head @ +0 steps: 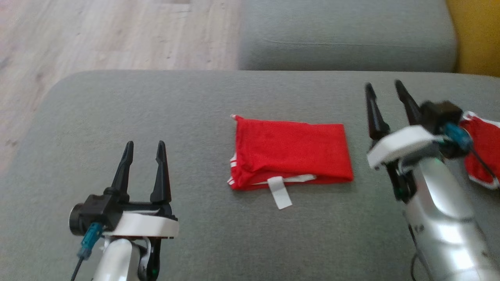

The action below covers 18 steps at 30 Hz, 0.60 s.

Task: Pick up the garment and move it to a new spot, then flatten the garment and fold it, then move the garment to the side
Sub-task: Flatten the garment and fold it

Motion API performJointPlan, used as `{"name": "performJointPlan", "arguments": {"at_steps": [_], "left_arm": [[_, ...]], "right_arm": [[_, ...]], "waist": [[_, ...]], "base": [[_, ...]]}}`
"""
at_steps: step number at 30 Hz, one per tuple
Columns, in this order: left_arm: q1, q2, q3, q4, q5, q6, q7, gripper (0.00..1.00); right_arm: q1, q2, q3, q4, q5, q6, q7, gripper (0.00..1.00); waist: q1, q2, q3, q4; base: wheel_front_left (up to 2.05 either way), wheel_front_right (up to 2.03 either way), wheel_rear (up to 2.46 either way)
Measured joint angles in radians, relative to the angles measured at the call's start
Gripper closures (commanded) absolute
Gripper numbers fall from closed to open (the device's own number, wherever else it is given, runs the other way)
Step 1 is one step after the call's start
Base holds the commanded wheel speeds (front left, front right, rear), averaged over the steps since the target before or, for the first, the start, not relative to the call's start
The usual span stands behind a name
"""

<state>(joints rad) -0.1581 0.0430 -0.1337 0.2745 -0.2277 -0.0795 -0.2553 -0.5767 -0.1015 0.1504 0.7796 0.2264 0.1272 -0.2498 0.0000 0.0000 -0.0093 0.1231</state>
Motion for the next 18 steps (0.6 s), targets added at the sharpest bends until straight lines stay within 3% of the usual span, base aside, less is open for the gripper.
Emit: {"name": "performJointPlan", "arguments": {"at_steps": [9,18], "left_arm": [[0.004,0.0,0.004,-0.017,-0.002,0.0,0.0,0.0],[0.038,0.0,0.011,-0.02,-0.026,0.001,0.0,0.0]], "right_arm": [[0.22,0.035,-0.186,-0.248,-0.199,0.0,-0.001,0.0],[0.4,0.048,-0.231,-0.413,-0.175,0.0,-0.001,0.0]], "waist": [[0.0,0.0,-0.001,-0.099],[0.0,0.0,0.013,-0.152]], "base": [[0.0,0.0,0.0],[0.0,0.0,0.0]]}}
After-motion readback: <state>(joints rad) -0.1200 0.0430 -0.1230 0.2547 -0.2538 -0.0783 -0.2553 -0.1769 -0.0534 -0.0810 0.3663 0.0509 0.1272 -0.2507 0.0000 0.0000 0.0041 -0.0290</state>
